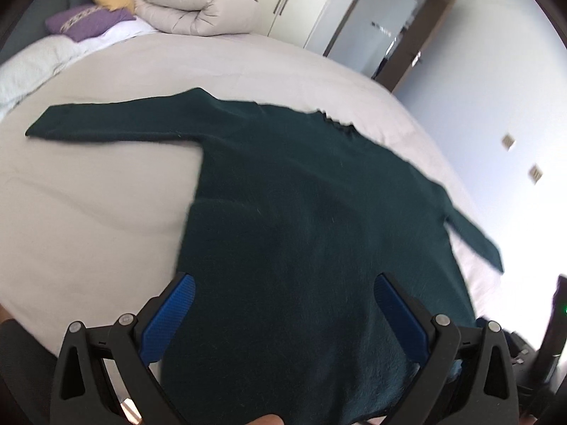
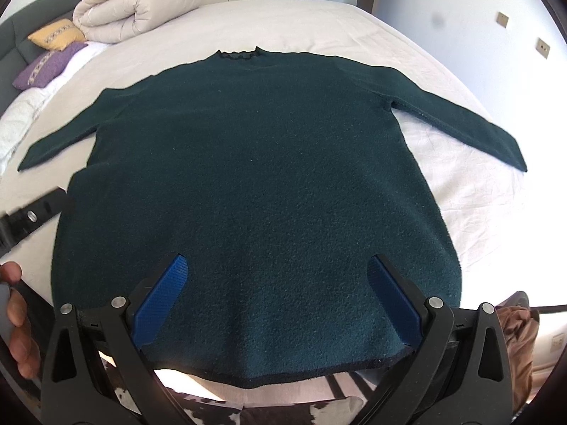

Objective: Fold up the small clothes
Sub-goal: 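Grasp the sweater sleeve cuff with the left gripper and lift it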

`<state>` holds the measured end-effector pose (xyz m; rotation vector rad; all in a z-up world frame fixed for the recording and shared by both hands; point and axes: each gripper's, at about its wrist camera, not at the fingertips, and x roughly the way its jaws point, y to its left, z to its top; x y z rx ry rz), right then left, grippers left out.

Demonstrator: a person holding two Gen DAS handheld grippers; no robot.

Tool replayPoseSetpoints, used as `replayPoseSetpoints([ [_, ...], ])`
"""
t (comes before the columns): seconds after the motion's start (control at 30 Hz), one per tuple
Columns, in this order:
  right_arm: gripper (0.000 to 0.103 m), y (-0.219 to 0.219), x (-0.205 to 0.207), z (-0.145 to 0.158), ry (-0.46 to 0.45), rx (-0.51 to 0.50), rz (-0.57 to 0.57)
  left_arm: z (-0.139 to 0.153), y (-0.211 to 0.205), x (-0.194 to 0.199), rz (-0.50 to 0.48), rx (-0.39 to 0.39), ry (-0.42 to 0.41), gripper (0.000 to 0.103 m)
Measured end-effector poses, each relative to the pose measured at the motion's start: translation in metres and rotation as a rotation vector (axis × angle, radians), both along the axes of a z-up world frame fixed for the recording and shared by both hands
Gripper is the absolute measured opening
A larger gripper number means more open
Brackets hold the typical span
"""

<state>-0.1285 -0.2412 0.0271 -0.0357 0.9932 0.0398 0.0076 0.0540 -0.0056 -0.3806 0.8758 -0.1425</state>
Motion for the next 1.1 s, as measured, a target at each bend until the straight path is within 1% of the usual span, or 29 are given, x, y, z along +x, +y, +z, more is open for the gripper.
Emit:
replayPoseSetpoints([
  [0.1,0.103,-0.006,0.003,0.002,-0.002,0.083,0.003,0.001,0.032,0.009,0.047,-0.062,0.003,0.103],
  [0.13,0.103,-0.008,0.004,0.003,-0.007,0.108,0.005,0.000,0.050,0.013,0.067,-0.113,0.000,0.103],
  [0.2,0.103,-0.009,0.005,0.007,-0.027,0.163,0.004,0.001,0.073,0.017,0.101,-0.169,-0.013,0.103],
  [0.23,0.103,-0.010,0.006,0.009,-0.039,0.187,0.005,0.002,0.086,0.018,0.130,-0.185,-0.031,0.103],
  [0.33,0.103,-0.006,0.008,0.018,-0.082,0.226,0.019,0.011,0.124,0.018,0.239,-0.204,-0.147,0.103],
  [0.37,0.103,-0.004,0.009,0.020,-0.098,0.232,0.022,0.011,0.133,0.018,0.274,-0.205,-0.154,0.103],
  [0.4,0.103,-0.003,0.010,0.023,-0.113,0.239,0.025,0.010,0.140,0.020,0.300,-0.206,-0.147,0.103],
  [0.47,0.103,0.000,0.013,0.026,-0.130,0.258,0.025,0.001,0.159,0.031,0.279,-0.251,-0.082,0.103],
  [0.5,0.103,0.002,0.016,0.027,-0.134,0.266,0.026,-0.003,0.168,0.035,0.272,-0.288,-0.067,0.103],
  [0.53,0.103,0.004,0.019,0.028,-0.136,0.273,0.029,-0.010,0.185,0.036,0.306,-0.338,-0.064,0.103],
  [0.6,0.103,0.008,0.023,0.030,-0.144,0.271,0.034,-0.018,0.210,0.035,0.379,-0.365,-0.067,0.103],
  [0.63,0.103,0.011,0.025,0.031,-0.149,0.267,0.041,-0.026,0.228,0.038,0.430,-0.394,-0.067,0.103],
  [0.67,0.103,0.013,0.027,0.032,-0.152,0.263,0.046,-0.029,0.241,0.039,0.460,-0.428,-0.070,0.103],
  [0.77,0.103,0.020,0.032,0.034,-0.167,0.253,0.054,-0.051,0.290,0.043,0.598,-0.585,-0.100,0.102],
  [0.8,0.103,0.022,0.034,0.034,-0.167,0.250,0.056,-0.057,0.305,0.046,0.642,-0.614,-0.107,0.101],
  [0.83,0.103,0.025,0.037,0.033,-0.162,0.248,0.057,-0.061,0.313,0.051,0.671,-0.619,-0.114,0.099],
  [0.9,0.103,0.029,0.043,0.031,-0.150,0.254,0.058,-0.068,0.328,0.061,0.696,-0.624,-0.115,0.088],
  [0.93,0.103,0.031,0.046,0.029,-0.141,0.257,0.061,-0.076,0.334,0.071,0.701,-0.646,-0.102,0.085],
  [0.97,0.103,0.034,0.049,0.026,-0.132,0.257,0.064,-0.082,0.340,0.078,0.701,-0.664,-0.088,0.078],
  [1.0,0.103,0.036,0.052,0.024,-0.127,0.255,0.065,-0.088,0.343,0.083,0.702,-0.680,-0.072,0.074],
  [1.03,0.103,0.039,0.055,0.021,-0.121,0.254,0.065,-0.096,0.347,0.091,0.708,-0.693,-0.052,0.072],
  [1.07,0.103,0.042,0.057,0.019,-0.116,0.254,0.067,-0.100,0.351,0.094,0.715,-0.698,-0.045,0.067],
  [1.1,0.103,0.044,0.060,0.016,-0.112,0.254,0.068,-0.103,0.356,0.097,0.721,-0.705,-0.045,0.063],
])
